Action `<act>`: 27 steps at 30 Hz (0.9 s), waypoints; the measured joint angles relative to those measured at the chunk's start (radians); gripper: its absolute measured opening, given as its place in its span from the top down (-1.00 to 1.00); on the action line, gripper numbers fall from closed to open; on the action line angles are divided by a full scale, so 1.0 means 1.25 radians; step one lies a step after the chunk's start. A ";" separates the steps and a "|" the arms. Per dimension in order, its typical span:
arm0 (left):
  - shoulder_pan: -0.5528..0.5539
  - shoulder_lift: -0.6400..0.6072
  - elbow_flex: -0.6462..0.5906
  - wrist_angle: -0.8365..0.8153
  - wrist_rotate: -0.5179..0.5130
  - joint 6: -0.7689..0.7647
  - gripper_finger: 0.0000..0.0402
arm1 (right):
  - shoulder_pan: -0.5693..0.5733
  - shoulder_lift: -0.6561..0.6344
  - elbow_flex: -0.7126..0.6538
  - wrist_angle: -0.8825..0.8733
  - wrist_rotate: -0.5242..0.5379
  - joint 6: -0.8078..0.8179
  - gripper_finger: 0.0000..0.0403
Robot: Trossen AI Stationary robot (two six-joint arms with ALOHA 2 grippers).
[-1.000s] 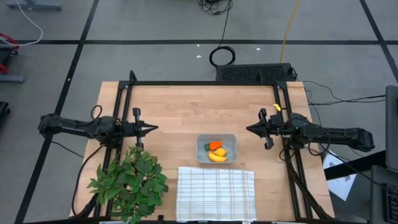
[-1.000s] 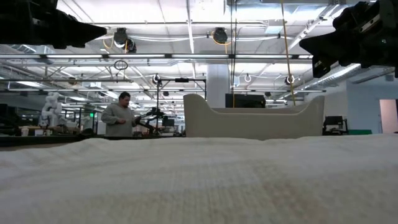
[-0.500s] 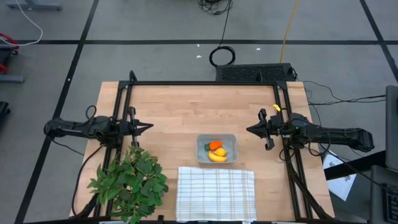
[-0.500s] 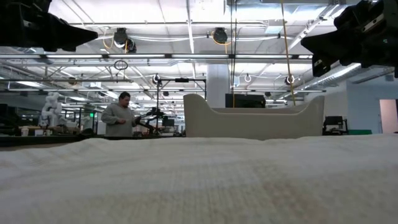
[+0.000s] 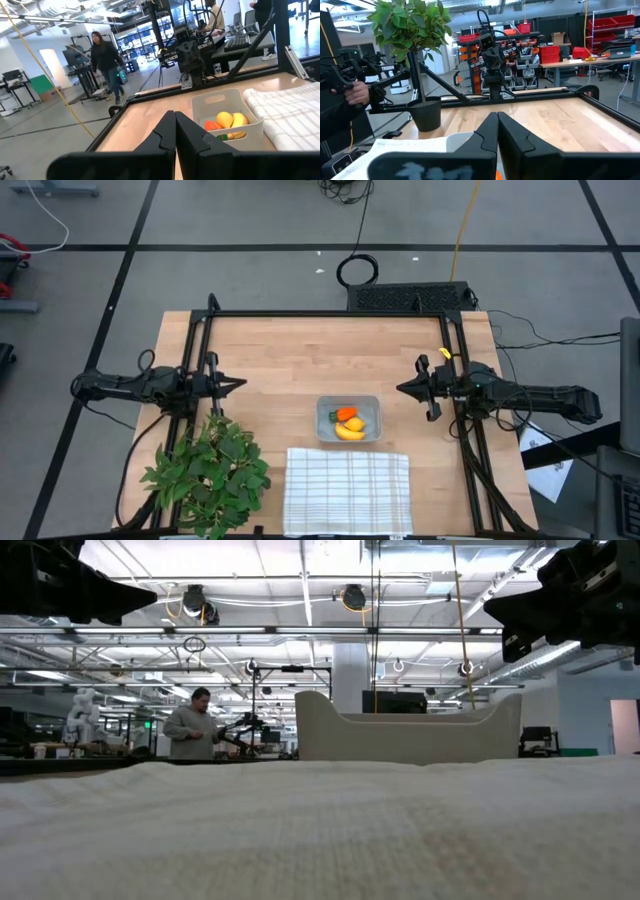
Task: Pick and placing Produce into tupperware
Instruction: Return to Home Position
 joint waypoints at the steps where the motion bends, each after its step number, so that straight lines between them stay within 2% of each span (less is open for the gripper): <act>1: 0.000 0.000 0.000 0.000 0.000 0.000 1.00 | 0.000 0.000 0.000 0.000 0.000 0.001 1.00; 13: 0.000 0.000 0.000 -0.017 0.013 -0.010 1.00 | 0.000 0.000 0.000 -0.007 -0.003 0.002 1.00; 18: 0.000 0.000 0.000 -0.049 -0.031 -0.010 1.00 | 0.000 0.000 0.000 -0.004 -0.012 0.002 1.00; 27: -0.001 0.000 0.000 -0.055 -0.036 -0.011 1.00 | 0.000 -0.008 0.000 0.000 -0.020 0.008 1.00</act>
